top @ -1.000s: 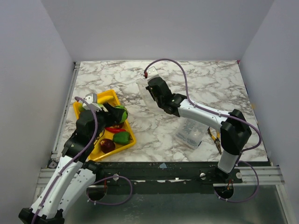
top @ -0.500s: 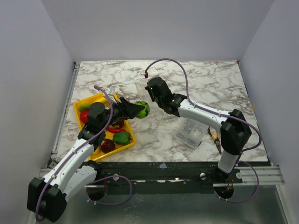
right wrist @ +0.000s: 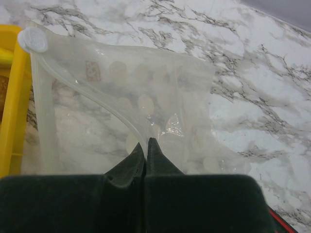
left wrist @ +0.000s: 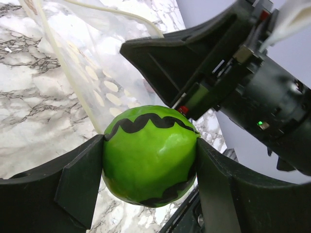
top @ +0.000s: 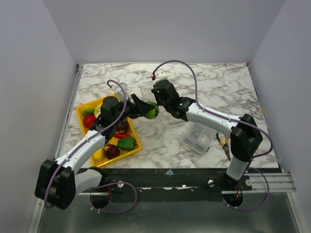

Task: Place the food in the zip-top bag and seal the zipper
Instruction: Place the fake fruit in the zipper food storage bag.

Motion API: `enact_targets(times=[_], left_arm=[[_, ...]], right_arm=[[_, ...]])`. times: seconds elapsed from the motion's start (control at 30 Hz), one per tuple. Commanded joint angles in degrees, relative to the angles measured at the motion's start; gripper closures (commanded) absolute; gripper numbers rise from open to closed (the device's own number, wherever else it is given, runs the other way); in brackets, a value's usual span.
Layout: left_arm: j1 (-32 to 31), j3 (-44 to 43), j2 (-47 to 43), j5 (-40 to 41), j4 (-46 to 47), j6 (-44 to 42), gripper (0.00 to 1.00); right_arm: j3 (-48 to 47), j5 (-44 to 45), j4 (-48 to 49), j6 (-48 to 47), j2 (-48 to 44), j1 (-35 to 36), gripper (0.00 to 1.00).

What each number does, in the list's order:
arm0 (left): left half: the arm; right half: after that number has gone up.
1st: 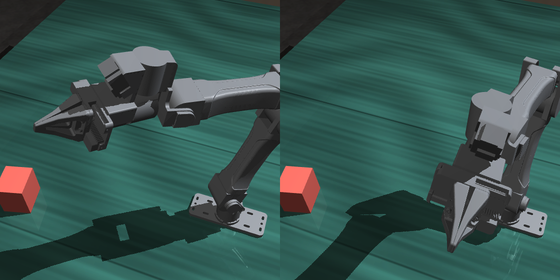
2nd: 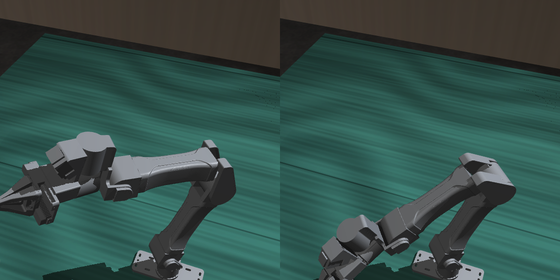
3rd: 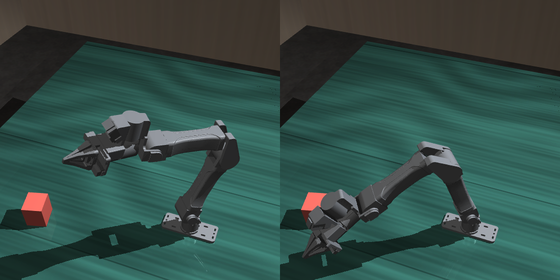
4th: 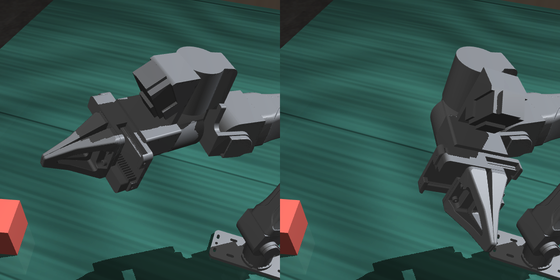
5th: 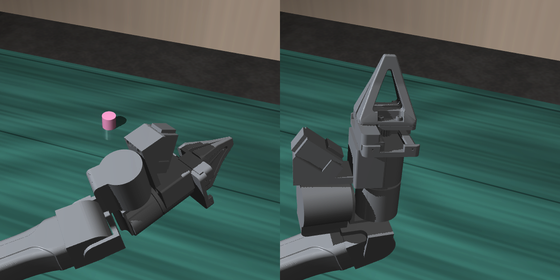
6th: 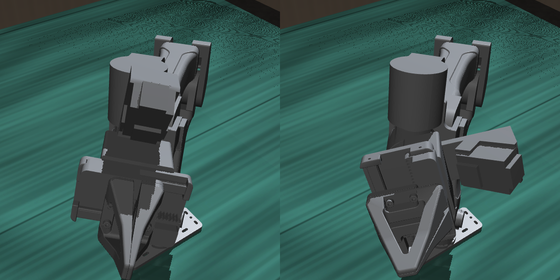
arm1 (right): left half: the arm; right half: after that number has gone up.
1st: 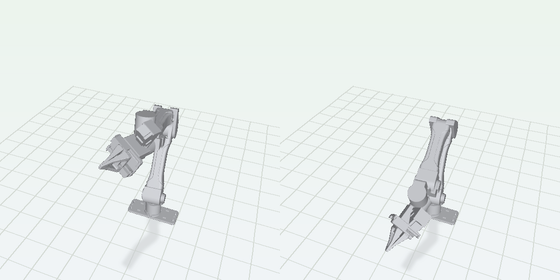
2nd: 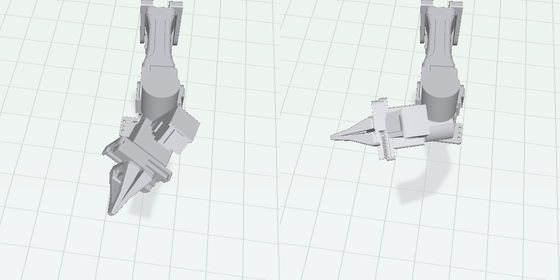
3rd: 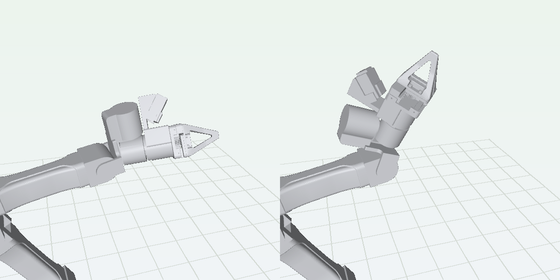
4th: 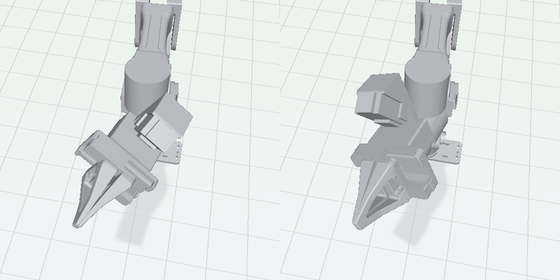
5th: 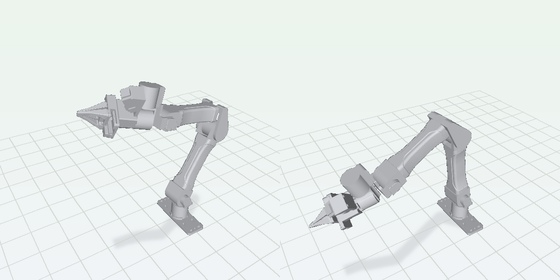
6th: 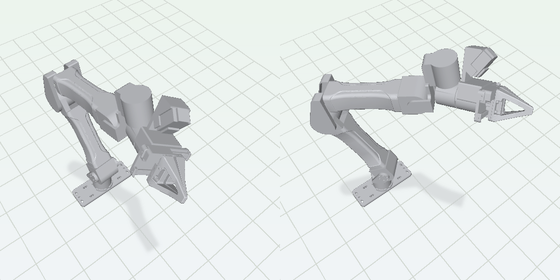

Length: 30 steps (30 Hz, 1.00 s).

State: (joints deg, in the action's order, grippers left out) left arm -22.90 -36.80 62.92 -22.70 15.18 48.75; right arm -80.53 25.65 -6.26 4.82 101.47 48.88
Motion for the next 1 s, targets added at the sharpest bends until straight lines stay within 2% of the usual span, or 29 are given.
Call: enact_targets(times=[0.0, 0.07, 0.2, 0.33, 0.4, 0.57, 0.63, 0.97], left_arm=[[-0.13, -4.47, 3.77, 1.09, -1.16, 1.86, 0.87], [-0.13, -5.40, 4.90, 1.63, -2.35, 2.08, 0.86], [-0.13, -7.02, 6.71, 1.96, -3.17, 3.18, 0.76], [-0.13, -9.88, 8.90, 3.20, -7.50, 3.78, 0.73], [-0.13, -10.59, 9.45, 3.62, -8.58, 4.30, 0.60], [-0.13, -11.33, 9.13, 2.50, -9.14, 4.65, 0.13], [-0.13, -11.07, 8.03, 2.26, -9.64, 3.95, 0.01], [-0.04, -8.22, -0.94, 3.43, -14.74, -2.59, 0.01]], right_arm=[[-1.46, -2.32, -1.09, 2.83, -1.89, 0.20, 0.99], [-1.71, -2.16, -1.34, 3.81, -1.88, 0.16, 0.99], [-2.77, -3.48, -2.45, 6.16, -1.60, 0.14, 1.00], [-3.58, -3.71, -3.28, 8.80, -1.37, -0.09, 0.99], [-4.13, -4.34, -3.96, 10.05, -1.32, -0.49, 0.99], [-4.47, -4.66, -4.65, 11.49, -1.28, -1.31, 0.99], [-4.27, -4.64, -4.77, 11.52, -1.19, -1.75, 0.99], [-2.89, -5.65, -4.86, 11.87, -1.26, -3.34, 1.00]])
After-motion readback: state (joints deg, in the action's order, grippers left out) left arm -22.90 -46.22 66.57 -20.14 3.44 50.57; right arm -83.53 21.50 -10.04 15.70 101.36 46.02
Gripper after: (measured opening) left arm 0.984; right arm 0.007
